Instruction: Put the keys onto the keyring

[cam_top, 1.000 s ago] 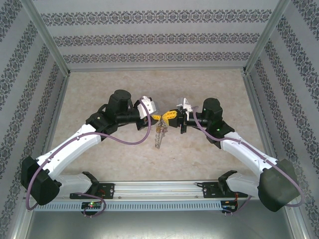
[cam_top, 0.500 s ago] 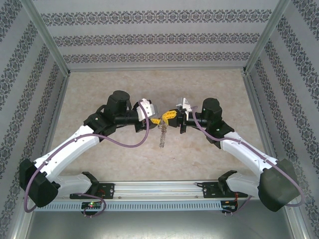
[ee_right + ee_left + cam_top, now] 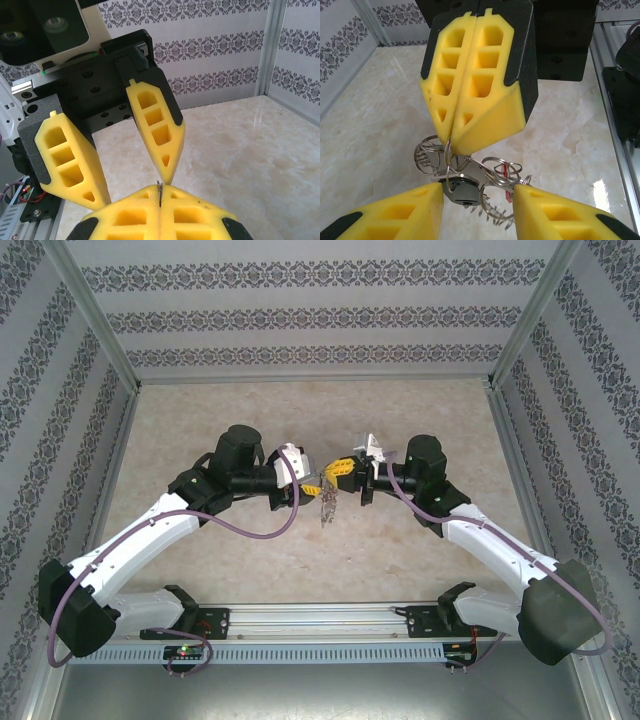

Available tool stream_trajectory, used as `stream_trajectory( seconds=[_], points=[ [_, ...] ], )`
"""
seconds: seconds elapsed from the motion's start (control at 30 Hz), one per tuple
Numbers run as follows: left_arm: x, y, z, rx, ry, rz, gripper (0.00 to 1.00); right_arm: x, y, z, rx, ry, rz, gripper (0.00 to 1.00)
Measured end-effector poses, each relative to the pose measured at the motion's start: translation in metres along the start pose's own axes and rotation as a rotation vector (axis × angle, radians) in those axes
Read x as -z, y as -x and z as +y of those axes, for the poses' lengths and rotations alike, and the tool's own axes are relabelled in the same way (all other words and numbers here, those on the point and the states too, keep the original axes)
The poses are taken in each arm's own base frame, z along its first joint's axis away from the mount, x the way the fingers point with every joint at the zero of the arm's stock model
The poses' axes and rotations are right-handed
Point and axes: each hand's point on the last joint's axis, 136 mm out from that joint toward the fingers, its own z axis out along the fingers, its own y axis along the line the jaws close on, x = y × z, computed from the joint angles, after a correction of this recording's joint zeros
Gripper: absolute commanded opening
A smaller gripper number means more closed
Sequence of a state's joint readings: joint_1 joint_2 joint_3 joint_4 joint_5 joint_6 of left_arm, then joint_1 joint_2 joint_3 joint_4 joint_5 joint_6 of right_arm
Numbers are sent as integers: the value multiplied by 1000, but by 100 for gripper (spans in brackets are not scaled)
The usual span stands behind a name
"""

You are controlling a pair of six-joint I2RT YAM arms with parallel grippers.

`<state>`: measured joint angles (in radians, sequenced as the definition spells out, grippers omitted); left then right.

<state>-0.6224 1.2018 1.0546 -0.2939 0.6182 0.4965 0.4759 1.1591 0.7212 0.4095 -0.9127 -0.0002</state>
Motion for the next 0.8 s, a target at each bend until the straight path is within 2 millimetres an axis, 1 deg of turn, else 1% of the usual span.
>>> stream_trajectory(
  seconds=[0.1,0.23,0.37,0.43,0.47,0.53,0.57,0.8],
  points=[
    [0,0,1,0,4,2,36,0,1,0,1,0,-1,0],
    [0,-1,1,1,7,4,34,-2,-1,4,2,12,6,0],
    [0,0,1,7,7,3,29,-4,0,7,10,23,16,0],
    [0,0,2,7,7,3,21,-5,2,8,20,27,15,0],
    [0,0,2,8,7,3,13,-5,2,8,24,27,14,0],
    [-1,0,2,7,7,4,2,-5,2,9,25,30,17,0],
    [-1,0,4,10,12,9,0,-5,2,9,24,32,20,0],
    [-2,-2,6,11,20,18,0,-5,1,8,8,29,22,0]
  ],
)
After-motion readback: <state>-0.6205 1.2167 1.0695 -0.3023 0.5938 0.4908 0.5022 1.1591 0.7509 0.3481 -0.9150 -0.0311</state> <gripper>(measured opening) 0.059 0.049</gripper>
